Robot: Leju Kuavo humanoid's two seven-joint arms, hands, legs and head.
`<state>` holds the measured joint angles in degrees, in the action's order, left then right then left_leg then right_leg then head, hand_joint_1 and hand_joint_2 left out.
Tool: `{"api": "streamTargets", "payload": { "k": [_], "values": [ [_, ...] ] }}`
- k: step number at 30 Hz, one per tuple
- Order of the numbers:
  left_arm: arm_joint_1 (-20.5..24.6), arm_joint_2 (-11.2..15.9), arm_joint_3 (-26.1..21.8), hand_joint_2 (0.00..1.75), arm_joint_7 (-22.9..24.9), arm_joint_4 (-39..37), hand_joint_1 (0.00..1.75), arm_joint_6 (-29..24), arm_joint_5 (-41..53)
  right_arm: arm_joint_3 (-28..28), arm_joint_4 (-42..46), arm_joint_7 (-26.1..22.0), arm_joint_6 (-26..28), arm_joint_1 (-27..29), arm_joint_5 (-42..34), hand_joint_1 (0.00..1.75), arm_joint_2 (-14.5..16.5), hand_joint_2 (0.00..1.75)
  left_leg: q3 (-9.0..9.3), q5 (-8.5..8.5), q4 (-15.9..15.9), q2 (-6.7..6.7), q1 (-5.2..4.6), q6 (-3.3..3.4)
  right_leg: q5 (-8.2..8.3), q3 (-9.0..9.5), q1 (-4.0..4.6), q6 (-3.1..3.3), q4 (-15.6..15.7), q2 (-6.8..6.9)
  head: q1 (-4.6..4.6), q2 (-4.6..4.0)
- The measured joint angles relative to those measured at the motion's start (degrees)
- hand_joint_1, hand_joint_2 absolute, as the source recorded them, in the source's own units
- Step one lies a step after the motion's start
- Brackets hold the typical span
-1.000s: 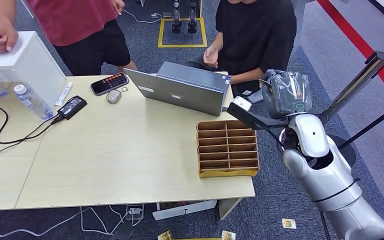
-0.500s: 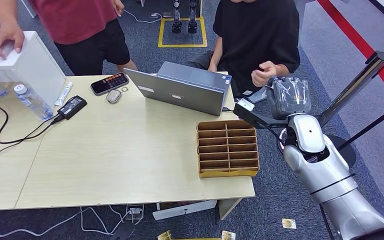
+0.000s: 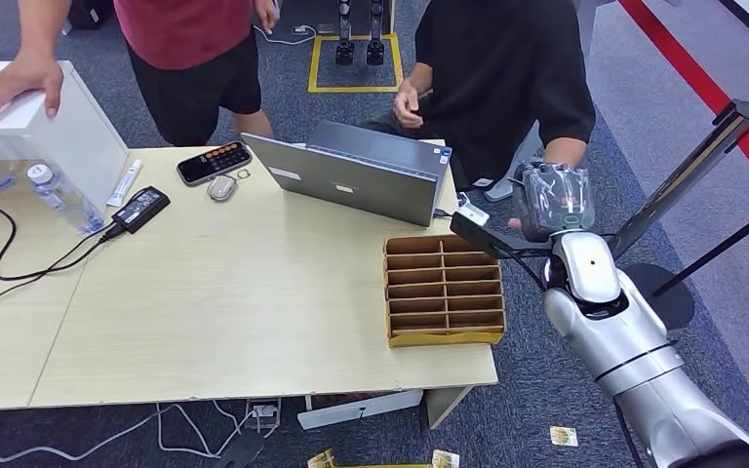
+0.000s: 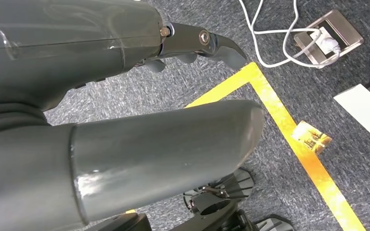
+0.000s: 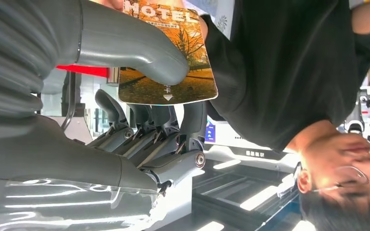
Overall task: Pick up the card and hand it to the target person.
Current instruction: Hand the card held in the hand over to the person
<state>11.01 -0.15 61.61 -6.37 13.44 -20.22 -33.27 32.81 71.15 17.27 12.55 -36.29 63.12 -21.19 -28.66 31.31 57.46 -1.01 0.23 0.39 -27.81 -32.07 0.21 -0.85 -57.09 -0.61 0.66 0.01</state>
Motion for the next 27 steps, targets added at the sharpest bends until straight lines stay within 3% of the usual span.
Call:
{"api": "streamTargets", "payload": {
  "k": [8,10,12,14,16,20,27],
  "values": [
    [0.0,0.0,0.0,0.00,0.0,0.0,0.00,0.5,0.1,0.6,-1.3,0.1,-1.5,0.0,0.8,1.32,0.5,1.75,0.00,0.00,0.0,0.00,0.00,0.00,0.00,-0.01,0.00,0.00,0.0,0.00,0.00,0.00],
    [0.0,0.0,0.0,0.00,0.0,0.0,0.00,0.5,0.2,0.6,-1.6,0.2,-2.1,0.1,1.1,1.04,0.6,1.75,0.00,0.00,0.0,0.00,0.00,0.00,0.00,-0.01,0.00,0.00,0.0,0.00,0.00,-0.01],
    [0.0,0.0,0.0,0.00,0.0,0.0,0.00,0.5,0.2,0.7,-1.9,0.3,-2.7,0.1,1.2,0.51,0.6,1.75,0.00,0.00,0.0,0.00,0.00,0.00,0.00,-0.01,0.00,0.00,0.0,0.00,0.00,-0.01],
    [0.0,0.0,0.0,0.00,0.0,0.0,0.00,0.5,0.3,0.8,-2.2,0.5,-3.1,0.2,1.5,0.24,0.7,1.75,0.00,0.00,0.0,0.00,0.00,0.00,0.00,-0.01,0.00,0.00,0.0,0.00,0.00,0.00],
    [0.0,0.0,0.0,0.00,0.0,0.0,0.00,0.5,0.3,1.1,-2.5,0.6,-3.4,0.3,1.9,0.24,0.7,1.75,0.00,0.00,0.0,0.00,0.00,0.00,0.00,-0.02,0.00,0.00,0.0,-0.01,0.00,0.00],
    [0.0,0.0,0.0,0.00,0.0,0.0,0.00,0.6,0.3,1.5,-3.1,0.6,-3.6,0.4,2.0,0.00,0.8,1.75,0.00,0.00,0.0,0.00,0.00,0.00,0.00,-0.02,0.00,0.00,0.0,-0.01,0.00,0.00],
    [-0.1,0.1,0.0,0.00,0.0,0.0,0.00,0.6,0.7,1.5,-3.8,1.5,-5.4,0.8,1.9,0.00,0.9,1.75,0.01,0.00,0.0,0.01,0.00,0.00,0.00,-0.02,0.00,0.00,0.0,-0.01,0.00,-0.01]
  ]
}}
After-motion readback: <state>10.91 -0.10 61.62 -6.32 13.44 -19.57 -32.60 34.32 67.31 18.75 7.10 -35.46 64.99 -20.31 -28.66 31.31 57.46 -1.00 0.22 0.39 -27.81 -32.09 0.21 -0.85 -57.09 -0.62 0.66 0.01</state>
